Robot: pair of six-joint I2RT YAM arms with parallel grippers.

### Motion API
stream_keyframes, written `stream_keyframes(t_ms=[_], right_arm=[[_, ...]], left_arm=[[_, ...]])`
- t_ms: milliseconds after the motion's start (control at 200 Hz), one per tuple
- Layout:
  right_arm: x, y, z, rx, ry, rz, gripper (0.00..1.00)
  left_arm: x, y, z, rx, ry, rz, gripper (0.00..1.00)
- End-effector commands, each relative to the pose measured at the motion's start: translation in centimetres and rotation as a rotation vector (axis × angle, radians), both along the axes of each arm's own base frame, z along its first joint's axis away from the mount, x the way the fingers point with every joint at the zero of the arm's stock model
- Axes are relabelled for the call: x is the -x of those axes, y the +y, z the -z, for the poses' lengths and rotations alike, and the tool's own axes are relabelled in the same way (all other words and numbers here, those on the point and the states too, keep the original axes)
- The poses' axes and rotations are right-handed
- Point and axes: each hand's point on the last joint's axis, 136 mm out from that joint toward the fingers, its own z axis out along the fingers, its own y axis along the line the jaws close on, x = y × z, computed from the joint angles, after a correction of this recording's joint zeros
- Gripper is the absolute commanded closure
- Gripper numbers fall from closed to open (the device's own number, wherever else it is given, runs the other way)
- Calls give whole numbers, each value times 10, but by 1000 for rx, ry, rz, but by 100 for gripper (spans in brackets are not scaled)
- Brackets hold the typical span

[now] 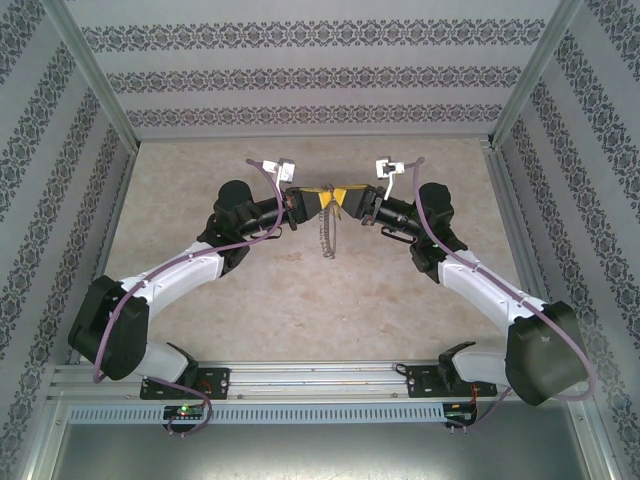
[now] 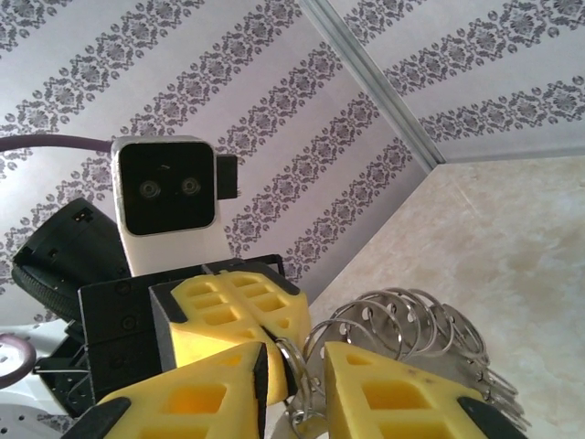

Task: Put the keys on the keyring

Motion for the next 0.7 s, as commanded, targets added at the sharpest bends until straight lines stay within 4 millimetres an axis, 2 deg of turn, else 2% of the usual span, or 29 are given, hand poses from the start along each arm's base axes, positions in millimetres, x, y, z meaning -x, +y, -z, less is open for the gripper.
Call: stream_keyframes(t_ms=[0,150,380,550,610,665,695], right_arm=[[10,7,-17,-24,-65,-49,75],[11,9,-15,-21,-59,-60,78],[12,9,-12,-17,-58,-61,100],[14,9,-12,-16,-61,-69,100],[13,9,-11,-17,-55,-69,79],[14,10,-11,-16,-55,-77,78],[13,11,-11,-17,-55,-77,82]], left_arm=[[5,-4,-24,52,-80,13,100],[5,-4,-24,51,-79,15,100],[5,-4,-24,53,-81,13,100],[5,-4,-24,55,-79,15,100],[5,-4,-24,54,-78,15,100],[5,-4,-24,55,-77,15,100],[5,-4,-24,55,-78,16,100]])
